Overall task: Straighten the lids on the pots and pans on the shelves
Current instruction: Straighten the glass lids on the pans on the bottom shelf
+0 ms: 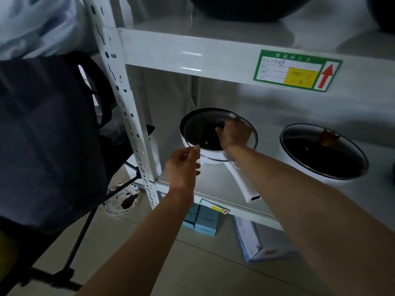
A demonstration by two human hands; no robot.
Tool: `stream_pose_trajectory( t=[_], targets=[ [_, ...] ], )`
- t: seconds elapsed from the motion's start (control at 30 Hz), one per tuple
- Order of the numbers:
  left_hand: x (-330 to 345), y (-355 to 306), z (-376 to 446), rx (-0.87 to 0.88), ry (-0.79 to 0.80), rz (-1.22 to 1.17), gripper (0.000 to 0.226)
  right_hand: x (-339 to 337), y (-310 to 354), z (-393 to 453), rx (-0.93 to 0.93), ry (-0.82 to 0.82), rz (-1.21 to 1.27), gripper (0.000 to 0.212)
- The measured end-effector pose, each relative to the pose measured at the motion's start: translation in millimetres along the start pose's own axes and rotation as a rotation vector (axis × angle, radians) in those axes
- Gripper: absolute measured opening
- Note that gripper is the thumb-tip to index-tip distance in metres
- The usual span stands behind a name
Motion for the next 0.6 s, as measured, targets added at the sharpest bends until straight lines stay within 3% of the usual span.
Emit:
stream_pose_trajectory(
  t=[0.3, 0.6],
  targets=[
    [4, 10, 8, -0.017, 0.087, -0.002, 0.025, 12, 3, 8, -0.070, -0.130, -0.020, 0.031],
    [0, 16, 13, -0.018, 0.093, -0.002, 0.024, 23, 13, 22, -0.147, -0.123, 0.031, 0.032]
  ],
)
Point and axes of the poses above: each hand's wrist, its own z-axis towards the middle knuckle, its own x-axis out of the palm, y = z × x, the point moved 6 cm from there along z, towards the middle knuckle, and after that the axes turned 6 degrees about -y, right-handed, at the moved point
